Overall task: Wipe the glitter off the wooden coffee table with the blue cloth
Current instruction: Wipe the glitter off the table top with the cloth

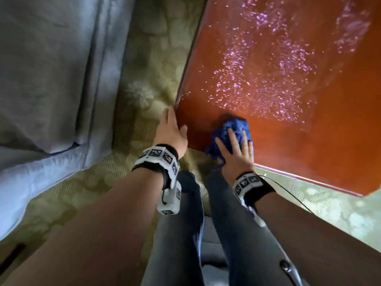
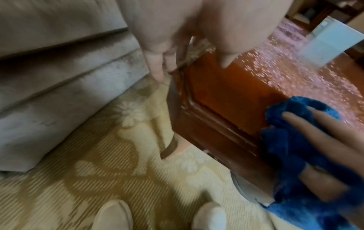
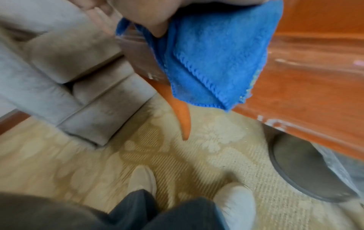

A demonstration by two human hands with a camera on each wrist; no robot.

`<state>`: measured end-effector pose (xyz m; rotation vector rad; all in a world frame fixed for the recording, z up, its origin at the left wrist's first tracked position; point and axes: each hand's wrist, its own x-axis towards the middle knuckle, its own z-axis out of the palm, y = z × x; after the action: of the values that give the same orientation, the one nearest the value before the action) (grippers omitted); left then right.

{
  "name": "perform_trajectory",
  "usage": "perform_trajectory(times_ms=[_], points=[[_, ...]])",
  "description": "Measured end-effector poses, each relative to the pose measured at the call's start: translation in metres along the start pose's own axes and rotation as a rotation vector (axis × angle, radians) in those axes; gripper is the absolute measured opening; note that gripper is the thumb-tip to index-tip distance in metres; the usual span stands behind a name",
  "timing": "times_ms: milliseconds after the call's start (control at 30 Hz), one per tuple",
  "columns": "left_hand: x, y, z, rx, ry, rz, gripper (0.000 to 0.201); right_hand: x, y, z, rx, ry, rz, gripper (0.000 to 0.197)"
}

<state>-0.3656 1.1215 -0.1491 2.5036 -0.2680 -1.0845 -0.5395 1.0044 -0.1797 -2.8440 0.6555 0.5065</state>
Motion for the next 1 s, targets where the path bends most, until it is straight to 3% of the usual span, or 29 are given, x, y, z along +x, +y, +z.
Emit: perform_trajectory(times_ms=[100, 200, 367, 500, 600, 667, 767, 900, 1000], points=[[0.011, 0.013, 0.019, -0.001, 0.019, -0.053, 0.086, 0.007, 0.004, 0.003, 0.088, 0.073, 0.099, 0.075], [0.02, 0.01, 0.027, -0.098, 0.063, -0.185, 0.098, 0.028, -0.021, 0.001, 0.197, 0.105, 0.201, 0.065], [0.008, 0.018, 0.036, -0.253, 0.103, -0.398, 0.109, 0.007, 0.006, 0.007, 0.195, 0.013, 0.152, 0.07], [-0.001, 0.056, 0.04, -0.233, 0.103, -0.622, 0.125, -0.015, 0.072, 0.001, 0.244, -0.061, 0.414, 0.066], [0.001, 0.077, 0.043, -0.164, 0.113, -0.738, 0.133, 0.013, 0.104, -0.01, 0.264, -0.04, 0.594, 0.063], [0.003, 0.079, 0.046, -0.17, 0.136, -0.764, 0.134, 0.045, 0.098, -0.014, 0.257, -0.012, 0.67, 0.067], [-0.002, 0.089, 0.049, -0.211, 0.159, -0.81, 0.132, 0.063, 0.071, -0.019, 0.273, -0.028, 0.576, 0.069], [-0.012, 0.117, 0.038, -0.221, 0.067, -0.873, 0.13, 0.026, 0.083, -0.016, 0.288, -0.06, 0.378, 0.063], [-0.012, 0.119, 0.026, -0.131, -0.014, -0.875, 0.131, 0.018, 0.133, -0.017, 0.265, -0.037, 0.558, 0.066]])
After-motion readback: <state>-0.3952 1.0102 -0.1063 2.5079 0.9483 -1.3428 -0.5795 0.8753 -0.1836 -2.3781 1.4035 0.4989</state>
